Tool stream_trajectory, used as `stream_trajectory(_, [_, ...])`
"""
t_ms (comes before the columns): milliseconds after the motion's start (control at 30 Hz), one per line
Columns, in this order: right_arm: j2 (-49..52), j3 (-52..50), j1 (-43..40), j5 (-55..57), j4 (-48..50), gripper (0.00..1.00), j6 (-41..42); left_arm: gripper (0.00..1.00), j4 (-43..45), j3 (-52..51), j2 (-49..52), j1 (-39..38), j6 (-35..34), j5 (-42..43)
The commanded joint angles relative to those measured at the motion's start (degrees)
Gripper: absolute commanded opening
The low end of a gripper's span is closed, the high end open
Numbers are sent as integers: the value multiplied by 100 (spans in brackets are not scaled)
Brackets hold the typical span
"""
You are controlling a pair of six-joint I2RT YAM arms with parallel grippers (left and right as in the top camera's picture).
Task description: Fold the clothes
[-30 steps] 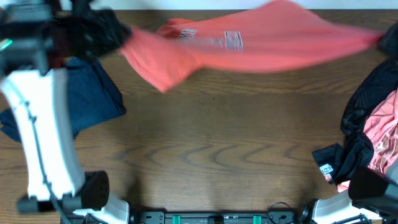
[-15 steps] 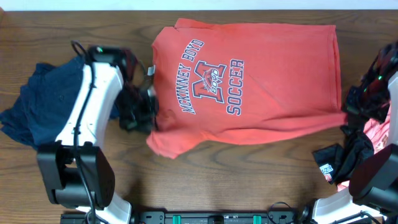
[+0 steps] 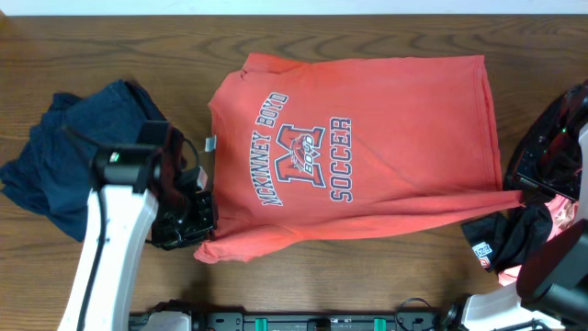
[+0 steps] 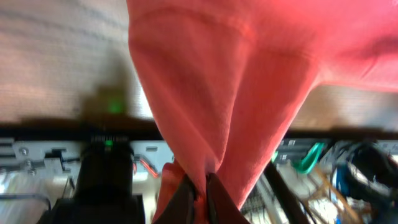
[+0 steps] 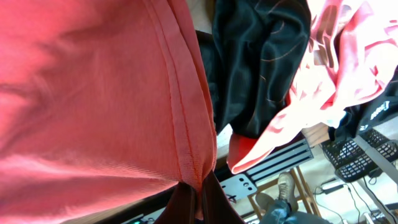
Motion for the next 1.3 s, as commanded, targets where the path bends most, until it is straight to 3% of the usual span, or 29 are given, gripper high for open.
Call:
stream_trajectory(0, [-245,-4,-46,122,-7,1,70,6,162,-31,-247,31,-282,-192])
stream_trajectory(300, [-247,-9,-15,68,157,1,70,6,872,-31,-256,31,-417,-151])
stream_trajectory(433, [-247,-7,-7,-579,575,1,59,6,1751,-31,-256,31,-415,-153])
stream_trajectory(600, [-247,24,66,-2173,2203,1,-151,6,3827,26,-48,31,-424,-225])
stream_trajectory(700, [-247,70,153,-2780,3331,1,46,6,4647,435,442,31,-616,-308])
stream_trajectory(867, [-247,535,350,-3226,5412,1,793,6,5353,2129,1814,37,-487,-328])
stream_trajectory(1033, [-240,1792,404,-3202,7219,1,1635,6,5987,5180,3366,184,-553,-321])
stream_trajectory(1133, [-234,2815,378,-2747,7410,1,1801,6,6026,7224,4087,299,-1025,-275])
stream_trajectory(1267, [-234,4041,197,-2409,6673,1,1628,6,5823,9099,4457,463,-1156,2])
